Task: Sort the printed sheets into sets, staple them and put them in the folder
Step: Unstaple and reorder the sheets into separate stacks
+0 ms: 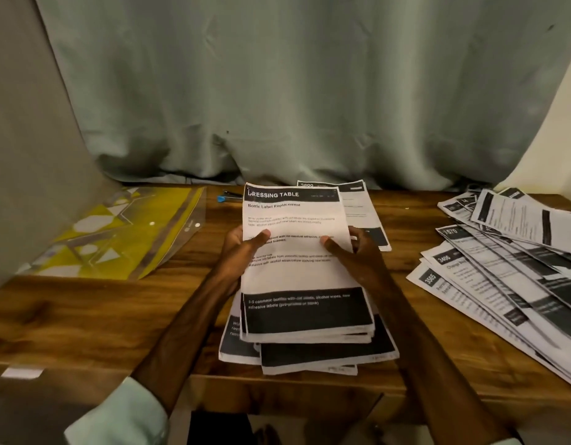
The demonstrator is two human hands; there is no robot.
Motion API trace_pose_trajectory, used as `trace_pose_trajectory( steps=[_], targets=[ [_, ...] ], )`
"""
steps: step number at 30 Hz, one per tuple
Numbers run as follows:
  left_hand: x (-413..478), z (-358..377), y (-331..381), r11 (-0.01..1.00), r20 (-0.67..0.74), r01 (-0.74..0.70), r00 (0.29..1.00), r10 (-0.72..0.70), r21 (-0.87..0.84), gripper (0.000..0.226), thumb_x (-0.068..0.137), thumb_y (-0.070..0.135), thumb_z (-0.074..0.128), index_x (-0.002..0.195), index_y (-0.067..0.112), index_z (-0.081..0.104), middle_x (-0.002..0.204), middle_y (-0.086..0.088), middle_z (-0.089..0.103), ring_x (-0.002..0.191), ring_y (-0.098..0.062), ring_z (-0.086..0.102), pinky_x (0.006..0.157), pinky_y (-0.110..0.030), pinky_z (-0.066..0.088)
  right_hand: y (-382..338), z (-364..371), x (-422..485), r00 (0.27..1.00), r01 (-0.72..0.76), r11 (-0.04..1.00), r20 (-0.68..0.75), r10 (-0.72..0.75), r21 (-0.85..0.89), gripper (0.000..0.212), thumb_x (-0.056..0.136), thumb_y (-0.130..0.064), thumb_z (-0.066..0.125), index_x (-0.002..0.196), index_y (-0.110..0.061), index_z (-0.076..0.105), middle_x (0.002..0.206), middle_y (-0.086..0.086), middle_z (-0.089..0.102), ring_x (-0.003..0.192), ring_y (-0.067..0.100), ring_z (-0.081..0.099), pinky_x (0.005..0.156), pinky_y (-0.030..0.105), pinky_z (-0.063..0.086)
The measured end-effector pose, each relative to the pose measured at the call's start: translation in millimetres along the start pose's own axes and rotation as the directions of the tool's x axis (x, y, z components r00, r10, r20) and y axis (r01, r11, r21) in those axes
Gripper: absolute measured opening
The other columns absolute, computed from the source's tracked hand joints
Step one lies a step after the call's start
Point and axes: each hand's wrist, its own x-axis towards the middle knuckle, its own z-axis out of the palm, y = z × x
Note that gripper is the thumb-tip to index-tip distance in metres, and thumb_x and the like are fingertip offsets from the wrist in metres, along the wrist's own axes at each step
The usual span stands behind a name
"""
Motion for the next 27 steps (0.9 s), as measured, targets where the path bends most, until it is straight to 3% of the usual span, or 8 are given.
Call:
trace_pose_trajectory(
  steps=[3,7,9,11,13,15,19,27],
  targets=[
    [-7,14,14,0.999,0.024,-0.023,0.999,0.022,0.039,0.027,0.097,0.017,0.067,0.124,0.016,0.065,0.109,-0.001,0.077,0.093,-0.020,0.076,0.069,-0.030,0.061,-5,-20,-8,0.995,-0.024,0.997,0.095,0.017,0.075,0.045,0.089,-0.040,0.073,0.127,-0.018,0.062,0.121,0.002,0.069,0.095,0.016,0.069,0.070,0.022,0.055],
    [-15,26,22,0.918,0.164,-0.147,0.982,0.092,0.368,0.024,0.097,0.021,0.068,0.120,0.021,0.065,0.115,0.003,0.074,0.099,-0.012,0.073,0.082,-0.026,0.061,12,-36,-21,0.997,0.032,0.999,-0.069,-0.029,0.044,0.038,0.091,-0.028,0.073,0.125,-0.012,0.065,0.121,0.007,0.069,0.091,0.014,0.065,0.063,0.014,0.046],
    [-22,26,16,0.719,0.186,-0.261,0.965,0.183,0.645,0.030,0.095,0.023,0.070,0.123,0.014,0.063,0.120,0.000,0.070,0.101,-0.010,0.065,0.078,-0.018,0.055,26,-39,-27,0.989,0.060,0.995,-0.134,-0.069,-0.076,0.036,0.091,-0.024,0.074,0.123,-0.010,0.066,0.122,0.010,0.069,0.095,0.018,0.065,0.066,0.015,0.045],
    [-30,19,3,0.455,0.160,-0.274,0.949,0.273,0.847,0.036,0.094,0.028,0.072,0.123,0.011,0.061,0.121,-0.003,0.065,0.110,-0.015,0.054,0.094,-0.029,0.045,42,-36,-30,0.987,0.051,0.974,-0.139,-0.083,-0.222,0.036,0.090,-0.024,0.075,0.122,-0.010,0.067,0.124,0.012,0.069,0.103,0.026,0.068,0.077,0.026,0.053],
    [-30,5,-13,0.256,0.105,-0.181,0.953,0.286,0.949,0.050,0.090,0.043,0.072,0.127,0.014,0.057,0.129,-0.008,0.061,0.124,-0.027,0.049,0.108,-0.040,0.031,52,-30,-33,0.986,-0.001,0.944,-0.157,-0.054,-0.331,0.041,0.086,-0.034,0.077,0.121,-0.014,0.068,0.125,0.011,0.069,0.112,0.034,0.066,0.091,0.044,0.056],
    [-27,-7,-24,0.154,0.004,-0.038,0.976,0.220,0.987,0.070,0.084,0.063,0.068,0.131,0.014,0.053,0.133,-0.013,0.057,0.129,-0.034,0.045,0.111,-0.047,0.028,60,-20,-30,0.981,-0.033,0.911,-0.189,-0.050,-0.412,0.047,0.084,-0.046,0.075,0.121,-0.019,0.066,0.126,0.010,0.066,0.120,0.035,0.060,0.102,0.052,0.049],
    [-30,-5,-26,0.196,-0.066,0.056,0.997,0.044,0.979,0.087,0.084,0.071,0.063,0.138,0.005,0.044,0.140,-0.021,0.049,0.135,-0.042,0.039,0.114,-0.053,0.034,47,-4,-31,0.978,-0.089,0.874,-0.206,-0.014,-0.479,0.057,0.087,-0.044,0.075,0.129,-0.011,0.056,0.134,0.014,0.054,0.129,0.035,0.047,0.105,0.048,0.042],
    [-34,4,-5,0.363,-0.108,0.095,0.994,0.018,0.927,0.067,0.088,0.042,0.077,0.136,0.005,0.047,0.139,-0.015,0.050,0.135,-0.037,0.042,0.109,-0.047,0.043,38,9,-42,0.982,-0.054,0.870,-0.186,-0.043,-0.490,0.063,0.087,-0.034,0.077,0.134,-0.006,0.047,0.135,0.018,0.051,0.128,0.036,0.048,0.102,0.045,0.045]
  ],
)
